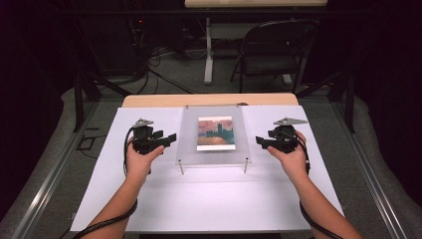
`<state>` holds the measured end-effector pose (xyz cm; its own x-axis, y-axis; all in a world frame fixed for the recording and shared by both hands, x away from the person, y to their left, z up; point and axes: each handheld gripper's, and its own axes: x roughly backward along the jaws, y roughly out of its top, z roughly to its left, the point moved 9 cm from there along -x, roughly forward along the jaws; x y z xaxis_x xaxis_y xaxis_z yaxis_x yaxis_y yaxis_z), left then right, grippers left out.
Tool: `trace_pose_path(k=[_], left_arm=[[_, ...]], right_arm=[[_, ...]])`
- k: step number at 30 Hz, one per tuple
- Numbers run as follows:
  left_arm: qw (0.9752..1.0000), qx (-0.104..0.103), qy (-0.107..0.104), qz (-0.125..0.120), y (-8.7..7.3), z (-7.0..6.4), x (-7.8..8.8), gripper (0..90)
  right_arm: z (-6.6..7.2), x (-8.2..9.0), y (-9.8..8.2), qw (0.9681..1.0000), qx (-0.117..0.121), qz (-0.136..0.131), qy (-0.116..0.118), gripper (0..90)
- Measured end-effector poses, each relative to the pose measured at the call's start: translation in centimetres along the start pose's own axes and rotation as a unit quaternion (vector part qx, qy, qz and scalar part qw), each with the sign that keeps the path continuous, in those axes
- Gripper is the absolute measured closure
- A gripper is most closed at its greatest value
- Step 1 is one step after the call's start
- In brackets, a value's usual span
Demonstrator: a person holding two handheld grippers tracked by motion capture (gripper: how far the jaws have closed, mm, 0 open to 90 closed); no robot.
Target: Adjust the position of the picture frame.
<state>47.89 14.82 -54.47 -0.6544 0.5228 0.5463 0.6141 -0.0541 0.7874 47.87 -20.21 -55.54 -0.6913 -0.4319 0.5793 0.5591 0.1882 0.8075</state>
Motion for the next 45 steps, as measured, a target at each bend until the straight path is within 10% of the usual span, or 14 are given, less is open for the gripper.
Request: trace_pose_path(k=[19, 45], left_arm=[[0.9995, 0.014, 0.018, 0.021, 1.4, 0.5, -6.2, 38.1], [0.9976, 0.046, 0.010, 0.050, 0.6, 0.9, -8.3, 34.7]], right_arm=[[1.0, -5.8, 2.5, 0.9993, -0.034, 0.004, 0.016, 39.1], [1.9, -8.8, 2.1, 0.9963, -0.064, 0.045, 0.036, 38.0]])
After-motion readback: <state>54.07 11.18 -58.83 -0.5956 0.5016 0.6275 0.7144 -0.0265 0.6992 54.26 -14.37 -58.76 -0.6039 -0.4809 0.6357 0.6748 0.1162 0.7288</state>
